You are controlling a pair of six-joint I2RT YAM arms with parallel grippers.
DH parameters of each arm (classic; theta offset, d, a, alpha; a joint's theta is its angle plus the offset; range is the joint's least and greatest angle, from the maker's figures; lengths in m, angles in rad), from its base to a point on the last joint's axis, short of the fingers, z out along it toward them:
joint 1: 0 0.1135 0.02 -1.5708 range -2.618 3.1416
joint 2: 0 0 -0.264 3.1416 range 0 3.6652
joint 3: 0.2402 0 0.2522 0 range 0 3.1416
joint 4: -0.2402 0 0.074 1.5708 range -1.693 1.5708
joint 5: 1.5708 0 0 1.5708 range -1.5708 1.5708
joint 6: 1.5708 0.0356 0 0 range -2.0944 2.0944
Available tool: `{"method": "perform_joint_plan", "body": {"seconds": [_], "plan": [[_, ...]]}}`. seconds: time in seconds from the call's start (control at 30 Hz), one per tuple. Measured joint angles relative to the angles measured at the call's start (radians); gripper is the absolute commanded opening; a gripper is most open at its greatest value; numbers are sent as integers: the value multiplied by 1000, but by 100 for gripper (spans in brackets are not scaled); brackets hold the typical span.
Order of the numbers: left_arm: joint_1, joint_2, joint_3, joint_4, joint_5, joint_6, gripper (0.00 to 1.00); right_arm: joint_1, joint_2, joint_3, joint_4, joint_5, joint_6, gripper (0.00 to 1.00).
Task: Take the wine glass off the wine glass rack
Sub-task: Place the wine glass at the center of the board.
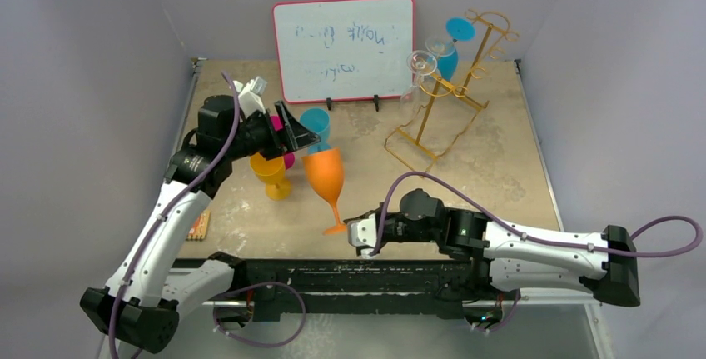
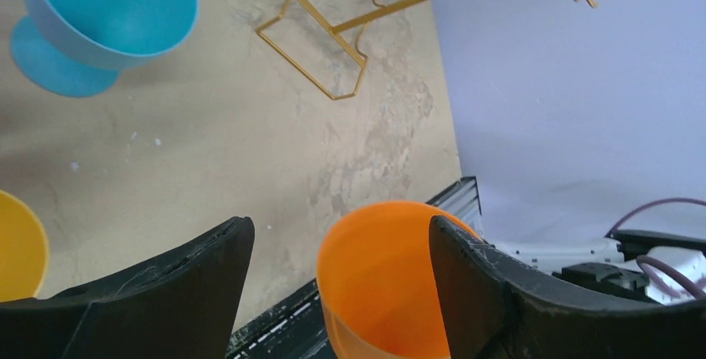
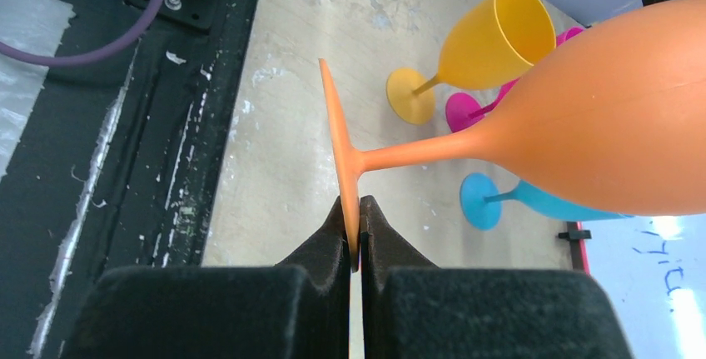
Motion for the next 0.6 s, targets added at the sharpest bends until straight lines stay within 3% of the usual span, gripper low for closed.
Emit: {"method": "perform_joint_plan", "body": {"seconds": [0.23,0.43,0.6], "plan": [[0,19,-15,-16,80,23,65,0,-3,-5,-10,61,-71,0],[0,37,-15,-55,121,88,44,2,-3,-7,-50,87,-133,0],[0,44,-15,-76,178,147,18,3,-3,-7,-86,119,-188,0]]}}
